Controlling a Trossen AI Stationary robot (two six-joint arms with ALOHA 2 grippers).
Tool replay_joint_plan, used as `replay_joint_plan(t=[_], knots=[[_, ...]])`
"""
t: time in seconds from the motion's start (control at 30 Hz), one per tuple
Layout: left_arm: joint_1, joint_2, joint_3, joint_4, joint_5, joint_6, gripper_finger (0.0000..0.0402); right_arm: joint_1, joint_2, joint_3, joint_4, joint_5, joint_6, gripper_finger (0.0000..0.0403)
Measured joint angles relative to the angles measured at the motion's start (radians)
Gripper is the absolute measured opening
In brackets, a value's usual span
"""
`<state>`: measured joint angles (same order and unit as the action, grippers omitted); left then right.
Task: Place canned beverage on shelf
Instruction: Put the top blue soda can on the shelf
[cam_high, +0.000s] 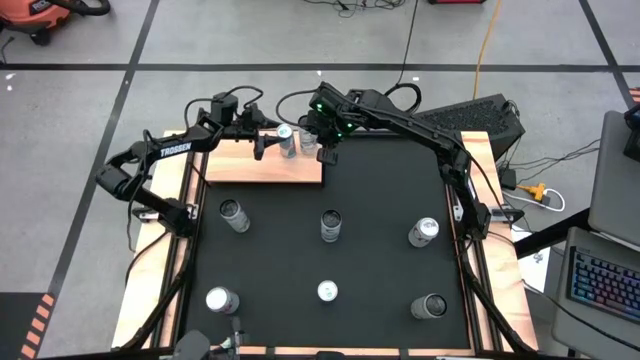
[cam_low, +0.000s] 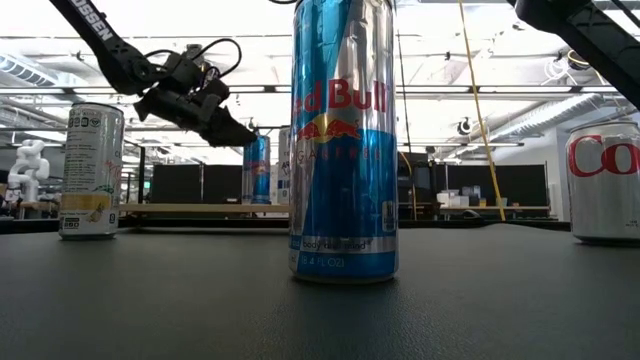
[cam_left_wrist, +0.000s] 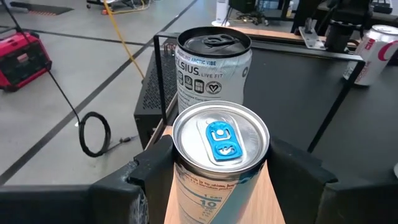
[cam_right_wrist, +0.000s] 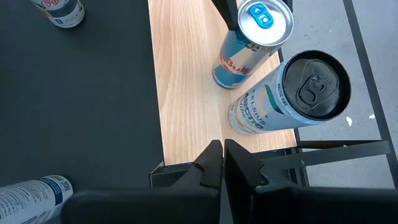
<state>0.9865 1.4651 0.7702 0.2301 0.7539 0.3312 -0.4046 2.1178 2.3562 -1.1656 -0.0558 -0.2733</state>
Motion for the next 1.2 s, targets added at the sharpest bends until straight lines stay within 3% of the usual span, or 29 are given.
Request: replay_joint_plan(t=[0.33, 0.77, 1.2], knots=[[0.042, -0.005, -0.003, -0.004, 0.017, 0.010, 0.0222, 0.000, 0.000, 0.000, 0.001, -0.001, 0.000, 0.0000], [0.060, -0.005, -0.005, -0.012, 0.119, 0.021, 0.0222, 0.000, 0.000, 0.000, 0.001, -0.001, 0.000, 0.0000], [0.063, -0.004, -0.005, -0.006, 0.103, 0.042, 0.0222, 0.001, 0.000, 0.000, 0.001, -0.001, 0.004, 0.0000]])
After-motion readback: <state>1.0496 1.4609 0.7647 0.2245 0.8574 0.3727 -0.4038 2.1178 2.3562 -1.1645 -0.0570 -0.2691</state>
